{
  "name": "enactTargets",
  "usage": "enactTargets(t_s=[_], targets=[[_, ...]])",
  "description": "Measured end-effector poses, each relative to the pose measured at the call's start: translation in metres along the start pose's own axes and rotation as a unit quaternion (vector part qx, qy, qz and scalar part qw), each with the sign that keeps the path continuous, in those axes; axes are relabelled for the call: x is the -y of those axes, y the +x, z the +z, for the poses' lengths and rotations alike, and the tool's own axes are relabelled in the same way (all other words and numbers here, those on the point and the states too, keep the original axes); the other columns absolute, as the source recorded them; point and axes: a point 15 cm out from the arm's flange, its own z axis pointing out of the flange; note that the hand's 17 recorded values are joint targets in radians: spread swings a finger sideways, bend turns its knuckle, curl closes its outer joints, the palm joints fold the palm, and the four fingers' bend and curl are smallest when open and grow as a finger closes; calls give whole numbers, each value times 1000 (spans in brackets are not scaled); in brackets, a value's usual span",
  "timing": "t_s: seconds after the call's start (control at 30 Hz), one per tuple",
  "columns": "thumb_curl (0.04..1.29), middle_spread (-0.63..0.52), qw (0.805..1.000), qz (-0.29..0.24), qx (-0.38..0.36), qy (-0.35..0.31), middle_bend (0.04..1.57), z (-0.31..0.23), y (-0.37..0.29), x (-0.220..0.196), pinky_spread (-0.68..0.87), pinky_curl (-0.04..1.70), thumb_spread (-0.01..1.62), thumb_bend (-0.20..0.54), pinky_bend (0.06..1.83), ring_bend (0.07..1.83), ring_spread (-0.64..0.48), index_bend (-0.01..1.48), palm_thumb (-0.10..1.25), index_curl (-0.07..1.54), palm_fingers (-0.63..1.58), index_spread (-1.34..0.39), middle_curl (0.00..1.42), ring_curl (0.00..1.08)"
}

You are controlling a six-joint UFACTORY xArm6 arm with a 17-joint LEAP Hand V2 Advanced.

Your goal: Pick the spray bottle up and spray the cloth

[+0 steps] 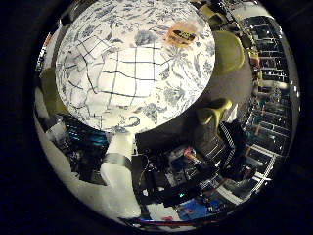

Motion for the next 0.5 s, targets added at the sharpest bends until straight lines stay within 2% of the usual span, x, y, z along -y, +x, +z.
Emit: enactTargets(t_s=[0.3, 0.5], targets=[[316, -226, 998, 51, 16, 27, 391, -29, 72, -6, 359, 148, 1076, -22, 195, 259, 34, 213, 869, 442, 535, -469, 391, 184], [313, -232, 989, 89, 82, 86, 383, -39, 124, -18, 359, 161, 1069, -25, 209, 319, 20, 164, 795, 411, 546, -452, 397, 205]])
